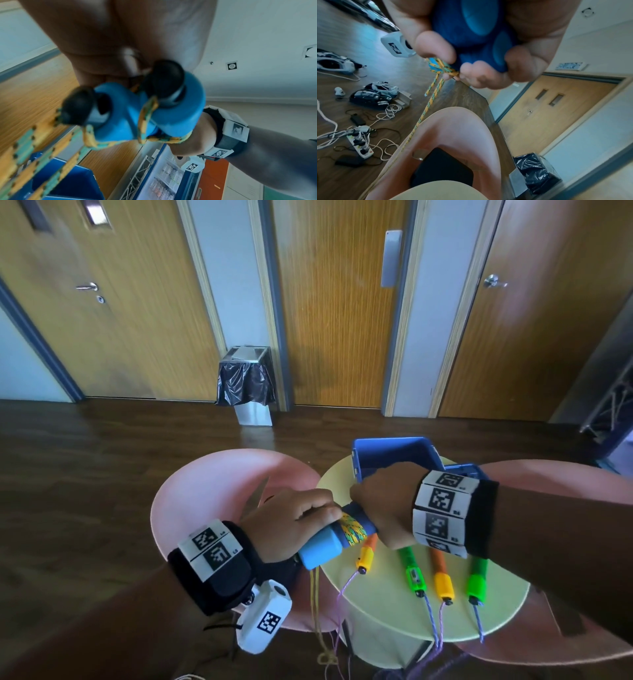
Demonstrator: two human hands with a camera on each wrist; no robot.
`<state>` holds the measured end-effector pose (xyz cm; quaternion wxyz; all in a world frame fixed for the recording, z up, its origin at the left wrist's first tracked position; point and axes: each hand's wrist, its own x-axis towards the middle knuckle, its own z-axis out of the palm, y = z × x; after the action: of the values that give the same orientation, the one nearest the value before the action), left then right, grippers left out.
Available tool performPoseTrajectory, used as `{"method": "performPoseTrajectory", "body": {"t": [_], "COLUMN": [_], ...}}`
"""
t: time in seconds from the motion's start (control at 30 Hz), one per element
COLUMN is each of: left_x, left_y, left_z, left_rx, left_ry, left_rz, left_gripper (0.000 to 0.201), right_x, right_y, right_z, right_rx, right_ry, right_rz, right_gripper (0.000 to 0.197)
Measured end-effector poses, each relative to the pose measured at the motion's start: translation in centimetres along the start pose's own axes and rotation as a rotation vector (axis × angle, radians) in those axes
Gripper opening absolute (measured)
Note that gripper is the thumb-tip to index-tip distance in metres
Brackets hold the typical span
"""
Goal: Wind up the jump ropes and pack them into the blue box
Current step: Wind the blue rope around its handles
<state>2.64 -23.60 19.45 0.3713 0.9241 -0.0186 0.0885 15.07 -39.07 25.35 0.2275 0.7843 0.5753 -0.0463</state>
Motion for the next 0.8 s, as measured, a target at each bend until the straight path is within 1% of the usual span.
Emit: {"method": "performPoseTrajectory", "body": {"t": [0.13, 0.23, 0.37, 0.47, 0.53, 0.63, 0.73, 0.8], "left_x": [-0.2, 0.0, 0.3, 1.0, 1.7, 3.2, 5.0, 6.2], "left_y": [0.1, 0.8, 2.3, 3.2, 3.7, 4.1, 4.4, 4.9], "left_z": [-0.5, -1.1, -2.0, -2.4, -2.2, -1.1, 0.6, 1.9], "left_rx": [-0.038, -0.097, -0.136, -0.118, -0.119, -0.134, -0.118, -0.104], "left_ry": [-0.131, -0.223, -0.365, -0.466, -0.516, -0.534, -0.483, -0.456], "left_rz": [-0.003, -0.022, -0.034, -0.013, -0.006, -0.017, -0.072, -0.050], "left_gripper": [0.037, 0.024, 0.027, 0.029, 0.029, 0.033, 0.043, 0.044], "right_x": [-0.4, -0.5, -1.0, -1.6, -2.1, -3.0, -4.0, -4.8], "right_y": [-0.5, -0.6, -0.3, 0.4, 0.9, 1.9, 3.2, 4.2], "right_z": [0.1, -0.2, -0.5, -0.3, 0.2, 1.2, 2.3, 3.1], "right_rx": [-0.063, -0.125, -0.178, -0.182, -0.173, -0.158, -0.153, -0.155], "right_ry": [-0.057, -0.087, -0.125, -0.118, -0.105, -0.066, -0.013, 0.017], "right_rz": [0.002, -0.007, -0.002, 0.000, -0.004, -0.017, -0.041, -0.074], "right_gripper": [0.026, 0.026, 0.029, 0.032, 0.030, 0.026, 0.025, 0.028]}}
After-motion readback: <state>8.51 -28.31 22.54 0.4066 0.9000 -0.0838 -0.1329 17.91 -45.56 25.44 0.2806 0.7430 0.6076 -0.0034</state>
